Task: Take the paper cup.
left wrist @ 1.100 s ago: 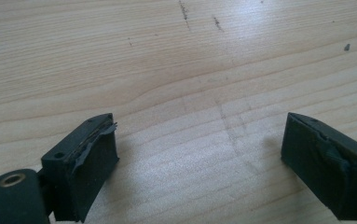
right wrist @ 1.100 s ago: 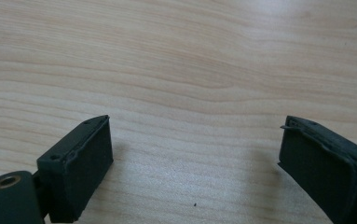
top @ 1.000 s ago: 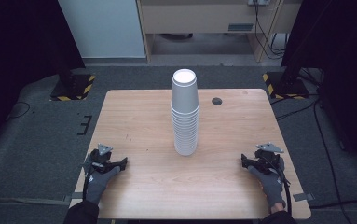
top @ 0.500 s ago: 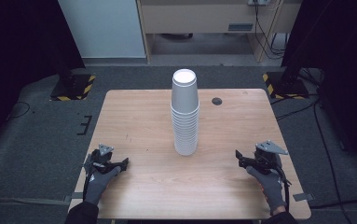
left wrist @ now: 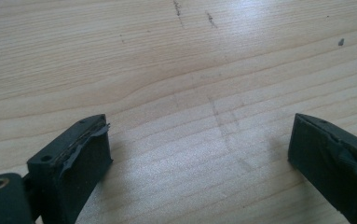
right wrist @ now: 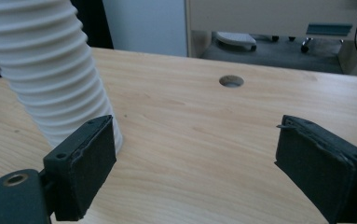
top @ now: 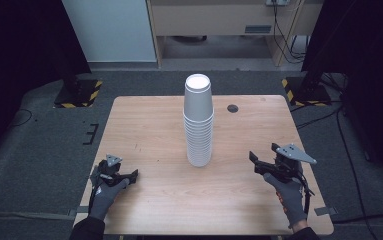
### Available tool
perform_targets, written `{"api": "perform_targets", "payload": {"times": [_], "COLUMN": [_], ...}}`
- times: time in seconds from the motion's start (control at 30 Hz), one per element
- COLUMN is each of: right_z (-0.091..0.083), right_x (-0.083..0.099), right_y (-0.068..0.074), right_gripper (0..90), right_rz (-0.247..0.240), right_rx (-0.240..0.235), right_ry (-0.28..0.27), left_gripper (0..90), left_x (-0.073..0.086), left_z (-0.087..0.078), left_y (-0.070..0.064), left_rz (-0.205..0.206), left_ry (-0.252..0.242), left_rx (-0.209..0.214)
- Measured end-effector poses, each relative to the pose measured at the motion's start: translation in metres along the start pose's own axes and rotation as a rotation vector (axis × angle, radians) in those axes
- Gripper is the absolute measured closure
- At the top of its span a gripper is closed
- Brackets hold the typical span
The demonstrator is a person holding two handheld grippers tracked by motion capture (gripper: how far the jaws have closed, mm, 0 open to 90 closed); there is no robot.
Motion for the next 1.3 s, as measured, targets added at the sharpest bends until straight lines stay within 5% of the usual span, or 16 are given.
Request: {"api": "perform_targets", "payload": {"times": [0.7, 1.3], "right_z": [-0.015, -0.014], "right_x": [-0.098, -0.148], "right_y": [0.059, 0.085], "right_gripper": [13.2, 13.3], "right_rz": [-0.026, -0.043], "right_rx": [-0.097, -0.138], "right_ry": [-0.163, -0.208], "left_gripper": [4.0, 3.7], "left_x": [0.000, 0.000], "left_z": [0.000, 0.000], "left_y": [0.000, 0.000], "left_rz": [0.003, 0.004], "left_ry": [0.003, 0.005], "left_rx": [0.003, 0.004]}}
Point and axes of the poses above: each handheld gripper's, and its own axes: z roughly forward along the jaws, x roughly out of its underside, y roughly to its left, the point moved 9 cm from there along z, roughly forward along the jaws, and after that the axes turned 15 degrees about x, right-handed, at the moved point
